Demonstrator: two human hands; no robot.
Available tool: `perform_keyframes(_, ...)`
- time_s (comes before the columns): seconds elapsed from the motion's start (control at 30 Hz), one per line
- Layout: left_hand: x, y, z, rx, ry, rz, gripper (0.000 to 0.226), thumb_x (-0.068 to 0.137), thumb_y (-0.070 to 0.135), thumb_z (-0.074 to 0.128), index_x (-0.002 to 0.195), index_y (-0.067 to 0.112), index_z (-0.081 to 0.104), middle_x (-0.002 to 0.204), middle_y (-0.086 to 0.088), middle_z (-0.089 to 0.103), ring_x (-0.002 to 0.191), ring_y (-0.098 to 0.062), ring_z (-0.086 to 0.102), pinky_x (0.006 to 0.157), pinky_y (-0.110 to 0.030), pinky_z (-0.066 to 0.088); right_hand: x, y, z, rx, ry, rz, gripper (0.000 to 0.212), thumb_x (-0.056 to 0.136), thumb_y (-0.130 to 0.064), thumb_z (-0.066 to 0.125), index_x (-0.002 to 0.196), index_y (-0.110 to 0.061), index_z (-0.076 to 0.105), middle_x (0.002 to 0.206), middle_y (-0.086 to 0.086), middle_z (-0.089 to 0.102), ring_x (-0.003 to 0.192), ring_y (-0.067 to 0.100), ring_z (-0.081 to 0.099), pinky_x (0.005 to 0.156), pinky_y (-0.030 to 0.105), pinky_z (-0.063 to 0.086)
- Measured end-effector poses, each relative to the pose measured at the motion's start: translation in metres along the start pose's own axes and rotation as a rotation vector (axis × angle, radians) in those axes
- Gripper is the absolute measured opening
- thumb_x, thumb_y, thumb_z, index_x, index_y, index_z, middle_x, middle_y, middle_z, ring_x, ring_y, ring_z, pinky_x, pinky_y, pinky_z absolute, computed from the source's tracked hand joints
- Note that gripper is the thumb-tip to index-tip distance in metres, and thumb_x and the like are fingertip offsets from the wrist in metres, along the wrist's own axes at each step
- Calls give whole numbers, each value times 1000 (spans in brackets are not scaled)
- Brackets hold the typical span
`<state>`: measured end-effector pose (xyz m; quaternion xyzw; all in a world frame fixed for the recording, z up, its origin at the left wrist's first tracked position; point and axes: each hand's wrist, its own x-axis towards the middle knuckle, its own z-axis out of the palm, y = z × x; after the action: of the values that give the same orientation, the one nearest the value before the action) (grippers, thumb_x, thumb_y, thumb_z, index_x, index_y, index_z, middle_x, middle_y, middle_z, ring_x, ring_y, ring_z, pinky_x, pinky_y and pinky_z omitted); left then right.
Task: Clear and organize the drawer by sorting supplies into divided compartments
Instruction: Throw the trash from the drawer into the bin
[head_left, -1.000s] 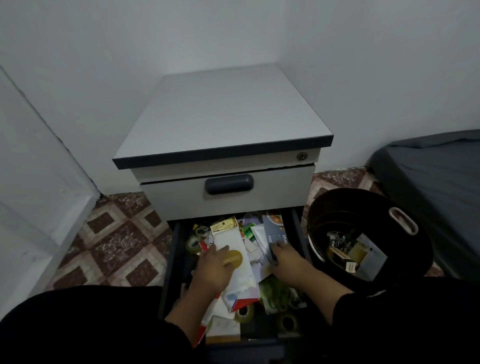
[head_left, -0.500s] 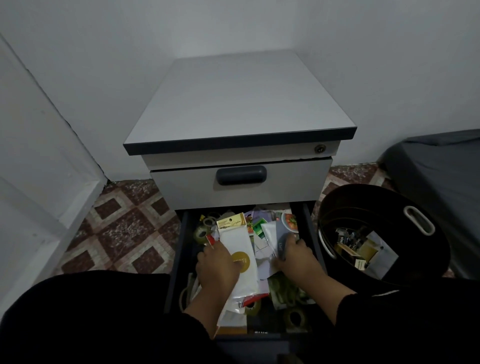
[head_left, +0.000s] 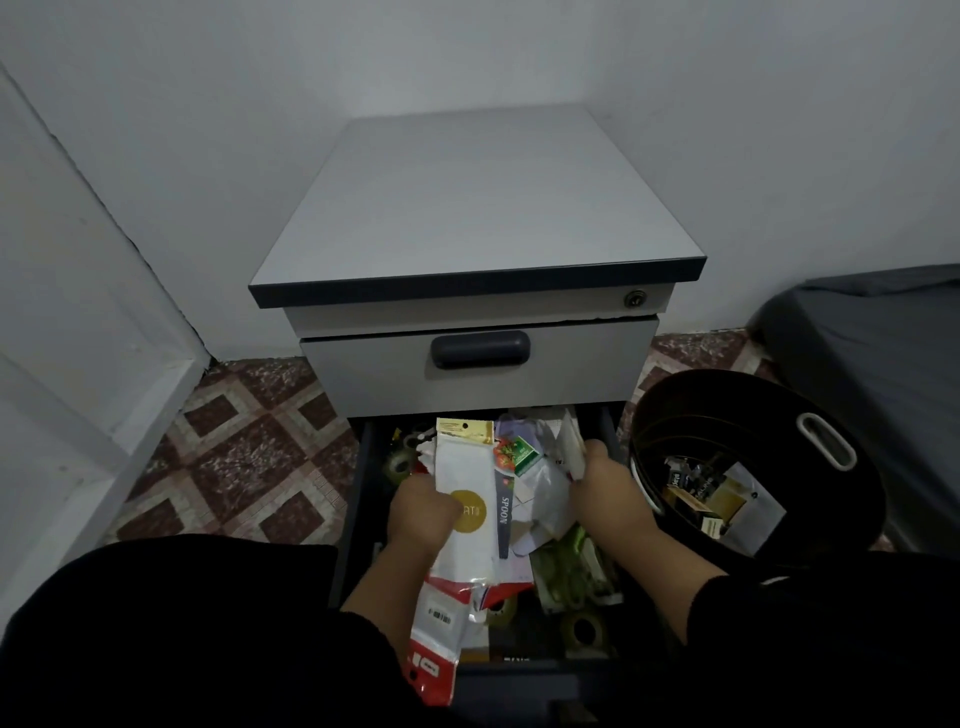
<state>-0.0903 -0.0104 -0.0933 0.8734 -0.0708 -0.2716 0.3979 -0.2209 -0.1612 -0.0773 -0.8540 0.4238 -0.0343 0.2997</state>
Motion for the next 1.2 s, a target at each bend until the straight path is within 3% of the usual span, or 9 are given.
perform_keyframes(0.17,-7,8,-15,-125,-88,-39,13,88,-2,57,100,4,57,100,-14,61,81,-24,60,62,-27,48,4,-6,-24,316,-20,129,21,89,-5,49,109,-1,50,99,15,55,84,29,53,67,29,39)
perform_keyframes(0.27,-12,14,-27,-249,-129,-95,15,86,-6,57,100,-1,60,93,-17,63,74,-27,62,57,-28,50,5,-8,-36,503,-25,215,6,88,-2,49,91,-1,54,84,15,56,75,28,56,63,28,40)
perform_keyframes(0.43,-18,20,-39,-364,-117,-110,16,82,-14,54,94,-6,61,88,-23,63,71,-33,61,59,-31,51,4,-5,-58,726,-77,331,23,84,10,44,64,-3,44,60,10,42,52,24,46,51,27,36)
perform_keyframes(0.6,-22,24,-51,-418,50,-51,21,81,-18,47,77,-2,60,78,-19,59,62,-28,56,55,-27,48,6,2,-68,766,-75,353,18,81,11,44,68,-1,44,65,13,45,57,30,52,56,35,45)
perform_keyframes(0.7,-20,25,-61,-529,40,-120,19,79,-18,51,92,-10,61,85,-21,61,72,-35,60,61,-37,54,6,2,-70,757,-87,367,12,81,10,45,73,0,46,70,16,47,61,32,55,60,37,48)
perform_keyframes(0.77,-16,22,-65,-623,-44,-178,27,75,-17,55,102,-15,61,99,-29,64,87,-44,64,75,-53,55,4,1,-71,753,-87,368,11,81,9,45,75,1,47,71,16,47,63,32,55,63,37,48)
perform_keyframes(0.83,-12,19,-65,-652,-110,-221,32,75,-17,57,107,-17,59,106,-33,64,93,-47,64,77,-56,54,2,1,-72,764,-93,362,10,82,10,44,76,2,46,71,16,47,62,32,55,58,35,47)
perform_keyframes(1.03,-13,22,-64,-447,-71,-208,29,88,-8,53,117,-7,54,113,-27,61,93,-40,61,87,-51,50,-3,-1,-73,753,-114,370,7,82,9,45,85,5,48,74,18,50,61,30,57,53,31,47)
perform_keyframes(1.2,-23,25,-71,-243,-139,-155,26,93,-6,47,118,2,51,101,-19,60,93,-37,59,82,-46,50,-6,-1,-75,763,-123,371,7,83,9,45,85,4,49,78,18,50,63,30,56,52,32,46)
